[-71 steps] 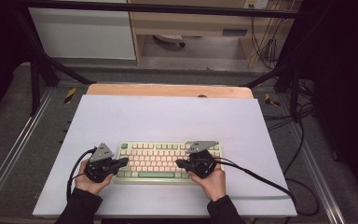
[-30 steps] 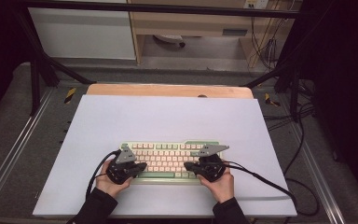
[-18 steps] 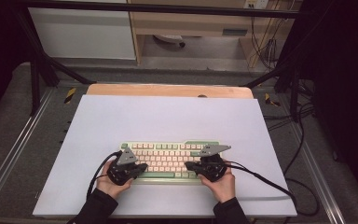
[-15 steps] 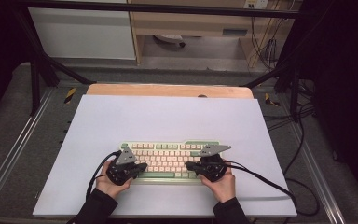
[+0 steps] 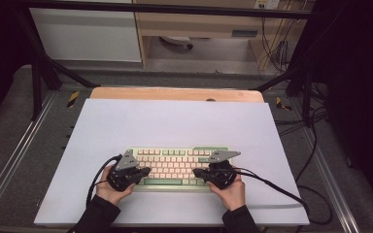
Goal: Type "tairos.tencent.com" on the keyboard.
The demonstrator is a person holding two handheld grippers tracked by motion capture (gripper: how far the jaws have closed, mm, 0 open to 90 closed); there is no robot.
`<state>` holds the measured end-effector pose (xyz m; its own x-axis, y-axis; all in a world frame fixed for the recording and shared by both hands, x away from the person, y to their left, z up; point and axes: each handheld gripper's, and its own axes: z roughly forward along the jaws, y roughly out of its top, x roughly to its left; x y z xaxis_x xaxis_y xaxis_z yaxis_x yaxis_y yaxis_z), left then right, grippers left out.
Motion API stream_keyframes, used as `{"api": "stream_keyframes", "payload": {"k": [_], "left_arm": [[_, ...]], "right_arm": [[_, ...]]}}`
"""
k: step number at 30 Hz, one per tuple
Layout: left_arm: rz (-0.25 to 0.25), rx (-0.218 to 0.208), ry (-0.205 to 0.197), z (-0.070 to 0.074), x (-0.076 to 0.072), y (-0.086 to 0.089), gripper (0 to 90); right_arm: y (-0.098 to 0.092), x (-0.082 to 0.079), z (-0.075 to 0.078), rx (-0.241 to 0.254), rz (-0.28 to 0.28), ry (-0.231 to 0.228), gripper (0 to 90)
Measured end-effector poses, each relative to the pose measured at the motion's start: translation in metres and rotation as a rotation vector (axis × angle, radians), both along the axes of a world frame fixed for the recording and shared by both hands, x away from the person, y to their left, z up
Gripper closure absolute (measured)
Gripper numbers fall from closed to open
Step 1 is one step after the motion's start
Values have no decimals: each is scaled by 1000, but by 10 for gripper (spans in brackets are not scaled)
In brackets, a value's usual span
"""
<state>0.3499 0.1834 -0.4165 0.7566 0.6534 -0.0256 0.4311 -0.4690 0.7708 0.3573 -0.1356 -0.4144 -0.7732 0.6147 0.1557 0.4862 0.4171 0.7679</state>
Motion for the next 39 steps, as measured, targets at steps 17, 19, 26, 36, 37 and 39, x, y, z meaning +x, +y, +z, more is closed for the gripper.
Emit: {"api": "stream_keyframes", "payload": {"k": [17,19,26,36,37,39], "left_arm": [[43,-6,-14,4,11,1,899],[49,-6,-15,4,13,0,899],[78,0,-15,-1,19,0,899],[103,16,-11,-8,27,-3,899],[104,17,-11,-9,27,-3,899],[103,18,-11,-10,27,-3,899]], "right_arm": [[0,0,1,2,-4,3,900],[0,0,0,1,-2,-1,900],[0,1,0,-2,1,2,900],[1,1,-1,-1,1,4,900],[0,1,-1,-1,1,4,900],[1,1,-1,-1,1,5,900]]}}
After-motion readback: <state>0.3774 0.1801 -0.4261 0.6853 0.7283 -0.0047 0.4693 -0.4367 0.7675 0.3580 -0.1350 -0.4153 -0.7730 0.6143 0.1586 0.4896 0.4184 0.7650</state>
